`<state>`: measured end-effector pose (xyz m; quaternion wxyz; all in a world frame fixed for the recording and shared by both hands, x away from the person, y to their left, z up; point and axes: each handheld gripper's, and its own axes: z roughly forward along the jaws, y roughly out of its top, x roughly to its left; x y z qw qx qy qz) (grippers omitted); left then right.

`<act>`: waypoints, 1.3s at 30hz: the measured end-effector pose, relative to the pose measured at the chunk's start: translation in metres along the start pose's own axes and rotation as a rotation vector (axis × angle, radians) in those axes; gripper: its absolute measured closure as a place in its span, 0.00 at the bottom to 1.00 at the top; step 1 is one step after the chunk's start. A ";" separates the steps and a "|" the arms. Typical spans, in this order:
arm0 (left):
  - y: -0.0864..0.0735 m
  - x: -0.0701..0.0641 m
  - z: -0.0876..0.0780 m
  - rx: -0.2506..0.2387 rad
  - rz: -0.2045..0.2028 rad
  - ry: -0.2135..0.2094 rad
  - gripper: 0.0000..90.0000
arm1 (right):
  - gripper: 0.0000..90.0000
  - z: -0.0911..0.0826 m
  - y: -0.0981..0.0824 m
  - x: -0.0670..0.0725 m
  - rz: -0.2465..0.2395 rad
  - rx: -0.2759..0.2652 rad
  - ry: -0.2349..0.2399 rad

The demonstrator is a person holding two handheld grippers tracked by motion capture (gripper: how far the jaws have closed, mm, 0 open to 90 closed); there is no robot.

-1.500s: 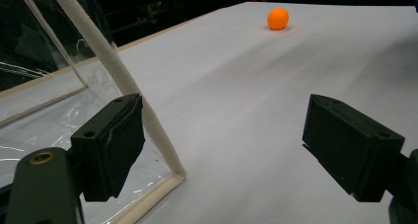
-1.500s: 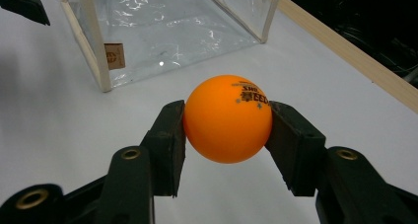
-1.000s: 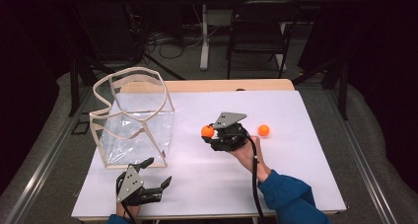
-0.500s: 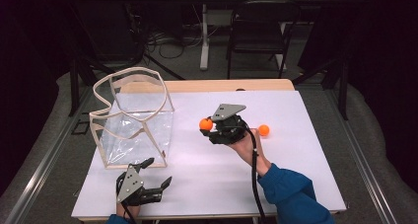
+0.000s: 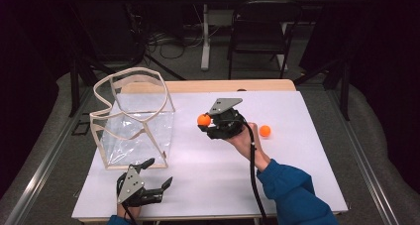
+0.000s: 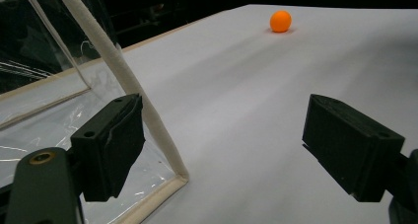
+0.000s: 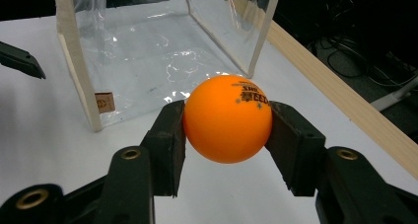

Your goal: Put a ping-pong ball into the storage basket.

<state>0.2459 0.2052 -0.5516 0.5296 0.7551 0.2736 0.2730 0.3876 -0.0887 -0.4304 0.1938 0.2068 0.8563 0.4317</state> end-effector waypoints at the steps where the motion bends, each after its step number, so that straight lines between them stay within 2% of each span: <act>1: 0.000 0.000 0.000 -0.001 0.000 0.000 0.18 | 0.56 0.000 0.001 0.000 -0.002 0.001 0.001; 22: 0.000 0.000 0.000 -0.006 -0.001 0.010 0.18 | 0.56 0.003 0.026 -0.006 -0.016 0.008 0.031; 31: 0.000 0.000 0.000 -0.014 -0.002 0.013 0.18 | 0.56 -0.001 0.038 -0.003 -0.052 0.003 0.023; 39: 0.000 0.000 -0.001 -0.017 0.002 0.018 0.18 | 0.56 -0.001 0.047 -0.004 -0.059 0.002 0.021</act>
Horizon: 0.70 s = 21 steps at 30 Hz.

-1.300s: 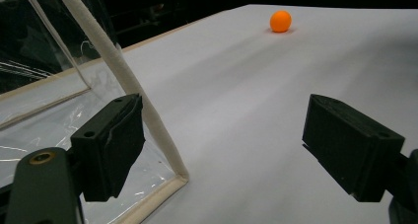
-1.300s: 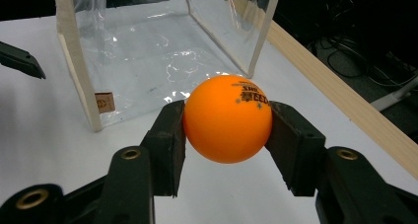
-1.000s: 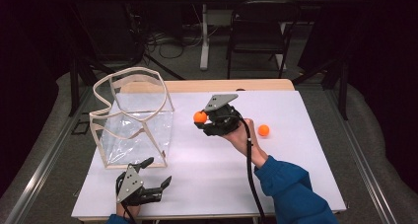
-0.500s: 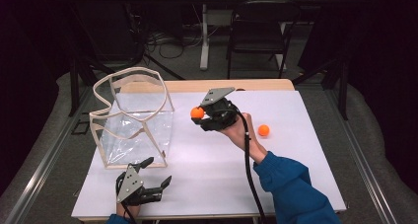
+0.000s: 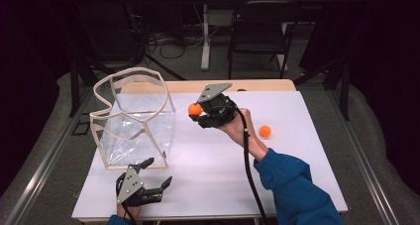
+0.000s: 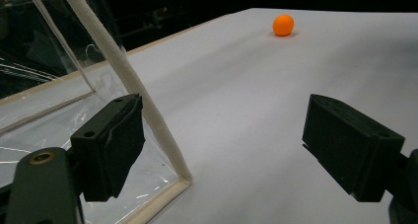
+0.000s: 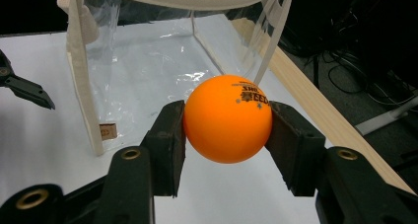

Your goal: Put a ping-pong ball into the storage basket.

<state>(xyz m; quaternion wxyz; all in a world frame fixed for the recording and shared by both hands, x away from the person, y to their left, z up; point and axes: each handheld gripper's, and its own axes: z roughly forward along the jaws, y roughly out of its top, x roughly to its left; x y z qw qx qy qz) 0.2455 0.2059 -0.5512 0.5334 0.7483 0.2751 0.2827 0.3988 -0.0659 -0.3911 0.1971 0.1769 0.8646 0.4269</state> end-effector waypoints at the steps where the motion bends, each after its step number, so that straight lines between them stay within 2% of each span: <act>1: 0.000 0.000 0.000 -0.002 0.001 0.000 0.18 | 0.56 0.000 0.001 0.000 -0.003 -0.003 0.001; 9: 0.000 0.000 0.000 0.000 -0.002 0.000 0.18 | 0.56 -0.001 0.010 0.002 -0.029 -0.012 0.004; 21: 0.000 0.000 0.001 0.001 0.001 0.001 0.18 | 0.56 0.006 0.016 -0.003 -0.026 -0.006 0.021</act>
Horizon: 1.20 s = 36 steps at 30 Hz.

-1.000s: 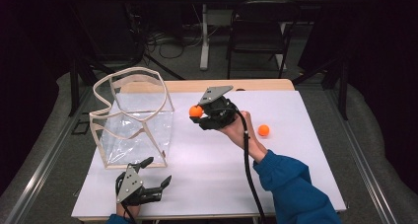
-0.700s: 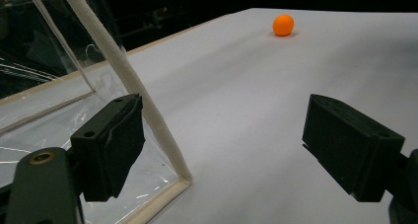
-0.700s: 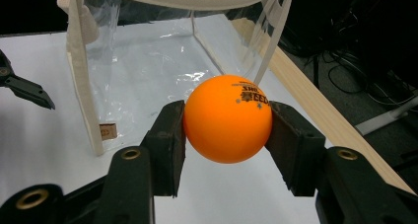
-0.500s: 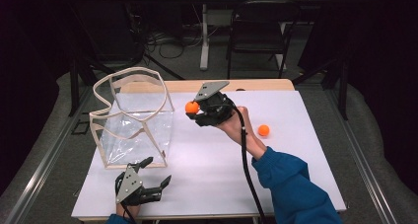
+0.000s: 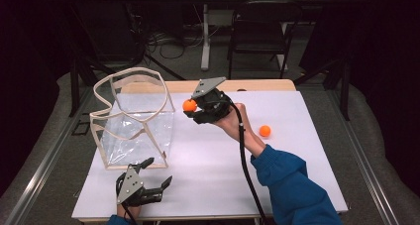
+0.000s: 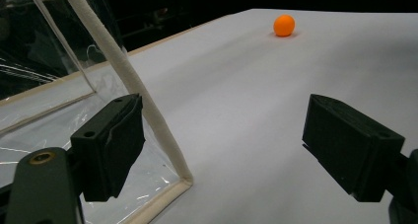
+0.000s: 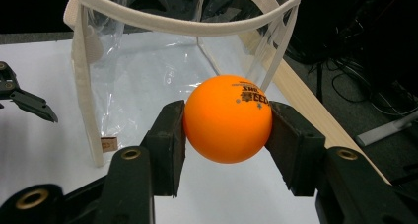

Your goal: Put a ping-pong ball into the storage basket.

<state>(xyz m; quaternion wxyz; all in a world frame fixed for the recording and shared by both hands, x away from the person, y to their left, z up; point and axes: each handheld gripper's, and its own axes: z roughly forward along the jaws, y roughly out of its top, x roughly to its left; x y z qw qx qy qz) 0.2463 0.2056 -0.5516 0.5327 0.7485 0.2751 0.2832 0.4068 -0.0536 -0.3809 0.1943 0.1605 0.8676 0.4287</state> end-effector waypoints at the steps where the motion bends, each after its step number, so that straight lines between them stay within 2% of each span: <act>1: 0.000 0.000 0.000 0.001 -0.003 -0.002 0.18 | 0.56 0.000 0.001 0.000 -0.001 -0.003 0.001; 11: 0.000 -0.001 0.000 0.001 -0.001 -0.002 0.18 | 0.56 0.004 0.008 -0.001 0.010 0.002 0.011; 23: 0.000 -0.001 0.000 0.002 0.000 -0.004 0.18 | 0.56 0.007 0.019 -0.004 -0.008 0.009 0.005; 31: 0.000 -0.001 0.000 0.002 -0.001 -0.002 0.18 | 0.56 0.007 0.026 -0.011 0.019 0.004 0.025; 36: 0.000 -0.001 0.000 0.001 0.001 -0.003 0.18 | 0.56 0.008 0.031 -0.014 0.019 0.000 0.027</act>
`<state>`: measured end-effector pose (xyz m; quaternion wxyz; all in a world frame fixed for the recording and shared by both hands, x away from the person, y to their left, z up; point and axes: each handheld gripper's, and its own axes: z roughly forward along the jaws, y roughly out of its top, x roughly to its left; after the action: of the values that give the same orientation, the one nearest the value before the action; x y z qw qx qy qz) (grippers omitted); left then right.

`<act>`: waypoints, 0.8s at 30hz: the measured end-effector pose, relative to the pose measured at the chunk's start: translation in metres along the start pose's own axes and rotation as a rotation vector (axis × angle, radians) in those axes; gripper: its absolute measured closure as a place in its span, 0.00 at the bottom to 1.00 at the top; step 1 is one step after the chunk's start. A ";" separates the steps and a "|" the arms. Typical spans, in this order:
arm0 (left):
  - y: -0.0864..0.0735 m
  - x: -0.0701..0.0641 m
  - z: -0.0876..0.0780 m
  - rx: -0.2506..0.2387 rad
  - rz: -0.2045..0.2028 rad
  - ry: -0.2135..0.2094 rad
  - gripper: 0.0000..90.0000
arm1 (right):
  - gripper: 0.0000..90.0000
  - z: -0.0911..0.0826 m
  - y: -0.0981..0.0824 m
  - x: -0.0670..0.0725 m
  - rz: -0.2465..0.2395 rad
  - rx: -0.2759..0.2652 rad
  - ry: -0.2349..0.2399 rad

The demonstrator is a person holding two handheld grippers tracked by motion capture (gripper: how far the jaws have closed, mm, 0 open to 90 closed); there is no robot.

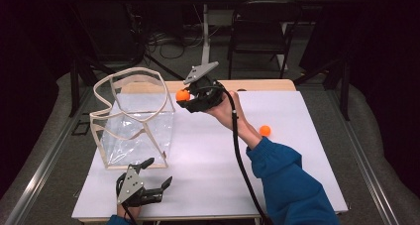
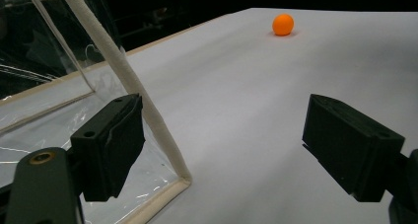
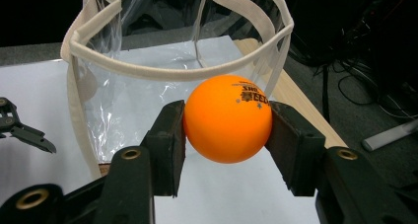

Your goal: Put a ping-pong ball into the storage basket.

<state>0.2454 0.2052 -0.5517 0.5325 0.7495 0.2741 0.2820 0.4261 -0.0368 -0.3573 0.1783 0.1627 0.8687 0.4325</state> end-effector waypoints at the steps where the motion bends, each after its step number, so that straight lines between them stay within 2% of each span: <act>1: 0.000 0.000 0.000 0.000 0.000 -0.002 0.18 | 0.56 0.000 0.001 0.000 0.005 0.002 0.004; 12: 0.000 0.000 0.000 0.000 -0.002 -0.006 0.18 | 0.56 0.009 0.012 -0.004 0.001 0.026 0.005; 24: 0.000 0.000 0.000 -0.005 -0.004 -0.008 0.18 | 0.56 0.010 0.020 -0.011 0.017 0.031 0.003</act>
<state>0.2451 0.2054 -0.5516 0.5362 0.7486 0.2729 0.2786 0.4428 -0.0233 -0.3451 0.1708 0.1719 0.8742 0.4209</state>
